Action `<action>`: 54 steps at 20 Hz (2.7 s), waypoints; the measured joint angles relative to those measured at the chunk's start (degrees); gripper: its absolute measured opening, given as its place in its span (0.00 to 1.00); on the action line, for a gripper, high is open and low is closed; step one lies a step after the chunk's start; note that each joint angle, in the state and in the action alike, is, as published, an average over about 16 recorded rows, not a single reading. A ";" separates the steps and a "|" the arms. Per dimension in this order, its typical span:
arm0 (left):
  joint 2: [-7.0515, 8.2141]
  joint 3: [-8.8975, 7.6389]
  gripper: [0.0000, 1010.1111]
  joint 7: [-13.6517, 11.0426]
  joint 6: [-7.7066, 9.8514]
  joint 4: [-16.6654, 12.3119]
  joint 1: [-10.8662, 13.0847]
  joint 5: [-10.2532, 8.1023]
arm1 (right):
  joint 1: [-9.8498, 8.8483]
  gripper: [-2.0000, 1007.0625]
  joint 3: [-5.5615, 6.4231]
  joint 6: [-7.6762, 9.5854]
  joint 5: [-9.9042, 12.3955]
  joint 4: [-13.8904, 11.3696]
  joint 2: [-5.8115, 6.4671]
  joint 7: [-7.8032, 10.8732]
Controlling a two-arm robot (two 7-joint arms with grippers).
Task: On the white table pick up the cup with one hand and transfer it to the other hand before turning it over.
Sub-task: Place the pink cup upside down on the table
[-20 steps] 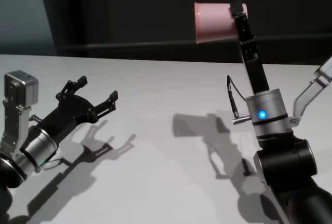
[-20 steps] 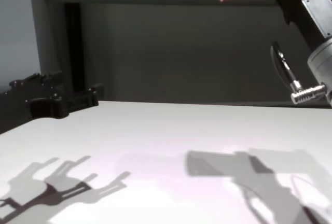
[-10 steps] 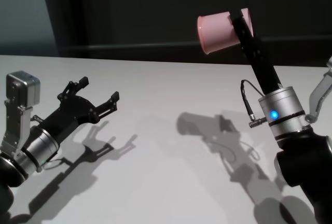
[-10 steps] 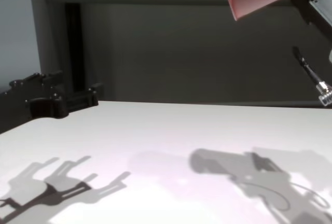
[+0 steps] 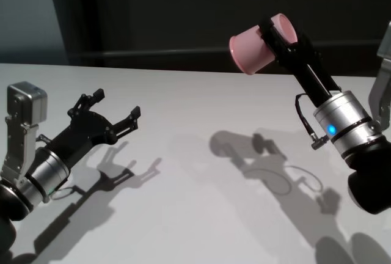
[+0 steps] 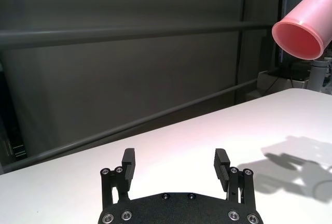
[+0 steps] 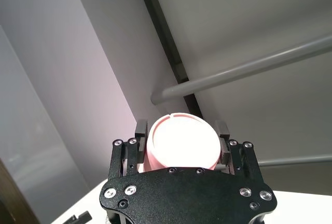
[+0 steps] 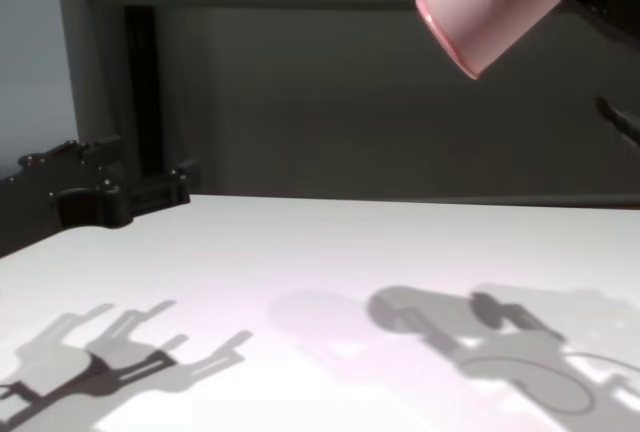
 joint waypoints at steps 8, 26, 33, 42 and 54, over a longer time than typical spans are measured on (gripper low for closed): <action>0.00 0.00 0.99 0.00 0.00 0.00 -0.01 0.00 | 1.23 0.75 -2.86 8.50 -7.78 -2.48 3.35 -5.78; 0.00 0.00 0.99 0.00 0.00 0.00 -0.01 0.00 | 4.46 0.75 -10.00 21.17 -19.20 -0.50 5.36 -8.63; 0.00 0.00 0.99 0.00 0.00 0.00 -0.01 0.00 | 5.69 0.75 -12.10 22.52 -21.84 2.87 4.09 -7.49; 0.00 0.00 0.99 0.00 0.00 0.01 -0.01 0.00 | 7.26 0.75 -13.67 23.04 -23.79 6.64 2.02 -5.35; 0.00 0.00 0.99 0.00 0.00 0.01 -0.01 0.00 | 7.19 0.75 -13.76 24.54 -25.28 7.77 1.32 -3.77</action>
